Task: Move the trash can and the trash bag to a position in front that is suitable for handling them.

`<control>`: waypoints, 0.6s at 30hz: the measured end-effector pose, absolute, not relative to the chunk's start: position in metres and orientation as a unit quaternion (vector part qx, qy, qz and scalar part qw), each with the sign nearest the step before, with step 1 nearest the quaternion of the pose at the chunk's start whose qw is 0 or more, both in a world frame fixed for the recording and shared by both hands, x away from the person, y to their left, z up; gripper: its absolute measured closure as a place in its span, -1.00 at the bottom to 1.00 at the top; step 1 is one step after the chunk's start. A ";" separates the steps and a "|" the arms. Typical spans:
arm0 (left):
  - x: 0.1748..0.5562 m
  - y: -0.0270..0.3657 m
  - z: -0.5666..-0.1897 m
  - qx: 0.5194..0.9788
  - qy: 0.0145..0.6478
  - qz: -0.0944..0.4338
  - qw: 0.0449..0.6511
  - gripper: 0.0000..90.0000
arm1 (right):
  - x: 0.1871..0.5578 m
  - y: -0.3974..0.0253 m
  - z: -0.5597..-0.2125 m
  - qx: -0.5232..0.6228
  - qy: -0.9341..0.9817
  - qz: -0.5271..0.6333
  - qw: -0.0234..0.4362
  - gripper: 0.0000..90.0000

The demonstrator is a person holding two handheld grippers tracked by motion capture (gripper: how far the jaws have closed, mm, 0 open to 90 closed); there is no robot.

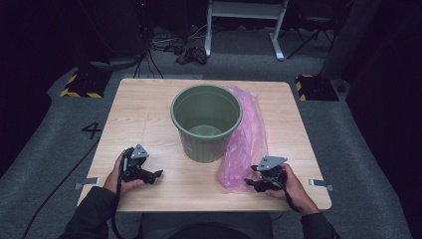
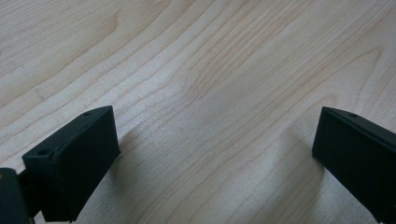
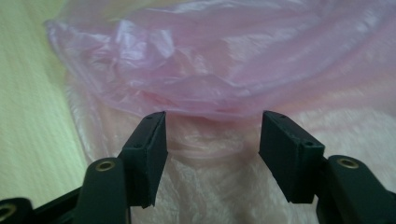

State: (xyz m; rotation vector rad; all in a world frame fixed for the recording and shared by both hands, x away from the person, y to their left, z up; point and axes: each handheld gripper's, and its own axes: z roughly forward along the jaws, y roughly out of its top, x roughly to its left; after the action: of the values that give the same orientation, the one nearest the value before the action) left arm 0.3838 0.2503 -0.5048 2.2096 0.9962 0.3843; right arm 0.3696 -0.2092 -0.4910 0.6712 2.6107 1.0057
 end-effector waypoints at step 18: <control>0.382 0.247 -0.505 0.844 0.391 0.152 0.335 -0.99 | 0.345 -0.193 -0.464 0.198 0.885 0.394 0.150 -0.45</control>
State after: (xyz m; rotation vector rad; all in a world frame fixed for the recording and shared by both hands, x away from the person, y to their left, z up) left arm 0.3820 0.2474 -0.5047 2.2008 1.0202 0.3963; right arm 0.3453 -0.1928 -0.4636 0.5702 2.5427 1.1312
